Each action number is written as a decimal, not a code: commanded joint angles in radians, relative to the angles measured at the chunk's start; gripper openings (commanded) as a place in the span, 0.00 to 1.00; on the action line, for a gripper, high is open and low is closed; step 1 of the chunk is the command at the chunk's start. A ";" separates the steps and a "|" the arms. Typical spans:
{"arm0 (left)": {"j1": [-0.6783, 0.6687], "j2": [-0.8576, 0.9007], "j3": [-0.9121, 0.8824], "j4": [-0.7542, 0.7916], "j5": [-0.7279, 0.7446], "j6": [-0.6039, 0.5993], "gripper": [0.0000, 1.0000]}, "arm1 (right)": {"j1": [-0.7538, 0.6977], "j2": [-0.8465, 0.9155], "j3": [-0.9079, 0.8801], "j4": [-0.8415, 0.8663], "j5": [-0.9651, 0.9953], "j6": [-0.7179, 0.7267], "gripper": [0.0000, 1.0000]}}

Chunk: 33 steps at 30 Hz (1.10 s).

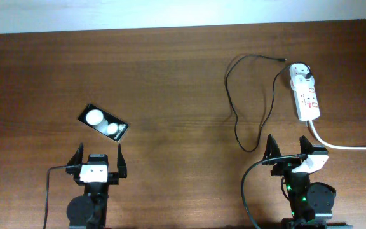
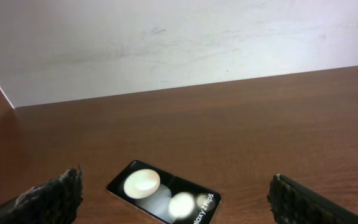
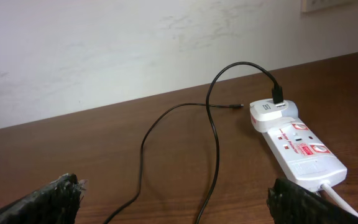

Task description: Plug charger to phone and switch on socket

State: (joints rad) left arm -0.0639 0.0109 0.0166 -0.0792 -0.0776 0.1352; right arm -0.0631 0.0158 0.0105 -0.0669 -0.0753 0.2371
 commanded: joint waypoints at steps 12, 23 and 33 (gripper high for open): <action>0.006 -0.004 -0.007 0.001 0.011 0.013 0.99 | -0.003 -0.010 -0.005 -0.005 0.009 0.006 0.99; 0.006 -0.004 -0.007 0.000 0.011 0.013 0.99 | -0.003 -0.010 -0.005 -0.005 0.009 0.006 0.99; 0.006 -0.004 -0.007 0.013 -0.031 0.024 0.99 | -0.003 -0.010 -0.005 -0.005 0.009 0.006 0.99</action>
State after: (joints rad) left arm -0.0639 0.0109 0.0166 -0.0746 -0.0860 0.1390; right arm -0.0631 0.0158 0.0105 -0.0673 -0.0753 0.2367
